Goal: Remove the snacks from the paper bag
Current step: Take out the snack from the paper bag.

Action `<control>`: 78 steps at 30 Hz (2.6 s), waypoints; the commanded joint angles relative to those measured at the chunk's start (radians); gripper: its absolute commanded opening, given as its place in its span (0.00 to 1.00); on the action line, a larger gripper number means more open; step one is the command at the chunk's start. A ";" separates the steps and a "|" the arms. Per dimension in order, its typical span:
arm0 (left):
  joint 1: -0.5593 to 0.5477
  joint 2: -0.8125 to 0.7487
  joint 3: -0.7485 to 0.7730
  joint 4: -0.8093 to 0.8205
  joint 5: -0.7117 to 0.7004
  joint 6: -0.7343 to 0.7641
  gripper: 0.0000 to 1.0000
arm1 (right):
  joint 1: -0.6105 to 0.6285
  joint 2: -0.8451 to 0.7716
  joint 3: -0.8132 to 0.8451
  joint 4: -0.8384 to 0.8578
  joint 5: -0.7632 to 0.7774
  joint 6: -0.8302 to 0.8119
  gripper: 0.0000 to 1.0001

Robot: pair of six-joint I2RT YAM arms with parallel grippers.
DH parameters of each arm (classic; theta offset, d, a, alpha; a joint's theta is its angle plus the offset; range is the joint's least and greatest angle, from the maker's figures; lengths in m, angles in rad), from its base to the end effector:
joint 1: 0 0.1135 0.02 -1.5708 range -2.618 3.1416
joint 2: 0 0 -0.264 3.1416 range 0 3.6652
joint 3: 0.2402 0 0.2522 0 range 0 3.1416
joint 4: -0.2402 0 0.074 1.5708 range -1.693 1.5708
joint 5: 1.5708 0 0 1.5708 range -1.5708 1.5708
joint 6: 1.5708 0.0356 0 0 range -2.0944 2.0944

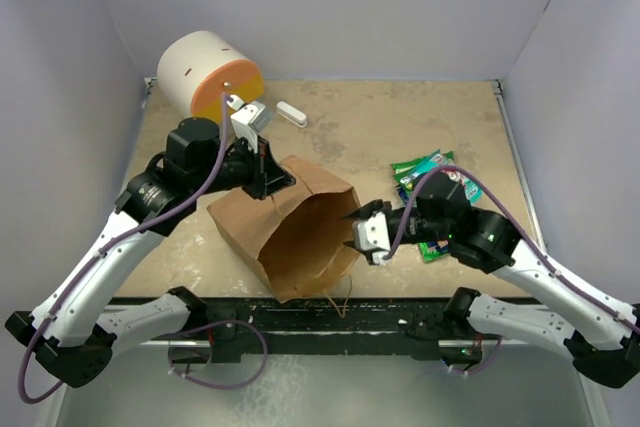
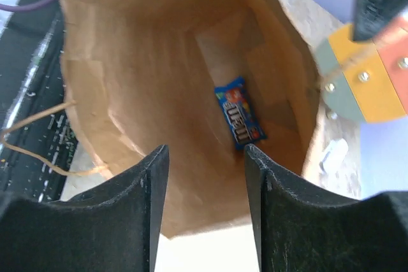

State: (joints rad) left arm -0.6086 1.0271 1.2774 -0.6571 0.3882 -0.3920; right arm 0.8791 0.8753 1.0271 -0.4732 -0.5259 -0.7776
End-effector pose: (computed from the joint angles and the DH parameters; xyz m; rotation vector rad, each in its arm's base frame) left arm 0.1598 -0.1278 0.4159 0.4917 2.0363 -1.0141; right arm 0.1032 0.1526 0.3794 -1.6071 0.9870 0.5654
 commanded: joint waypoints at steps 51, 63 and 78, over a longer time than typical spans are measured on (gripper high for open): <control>0.006 0.077 0.208 -0.037 0.046 0.031 0.00 | 0.181 0.717 -0.245 1.019 0.528 -0.275 0.59; 0.006 0.078 0.180 0.050 0.238 0.037 0.00 | 0.198 0.880 -0.164 1.082 0.642 -0.190 0.57; 0.005 0.143 0.190 0.082 0.393 0.027 0.00 | 0.196 1.037 0.048 1.039 0.586 -0.282 0.81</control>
State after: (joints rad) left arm -0.6086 1.1542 1.4502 -0.6353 0.7216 -0.3744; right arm 1.0771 1.8896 0.9936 0.5533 0.0845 -1.0412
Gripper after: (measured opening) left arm 0.006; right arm 0.793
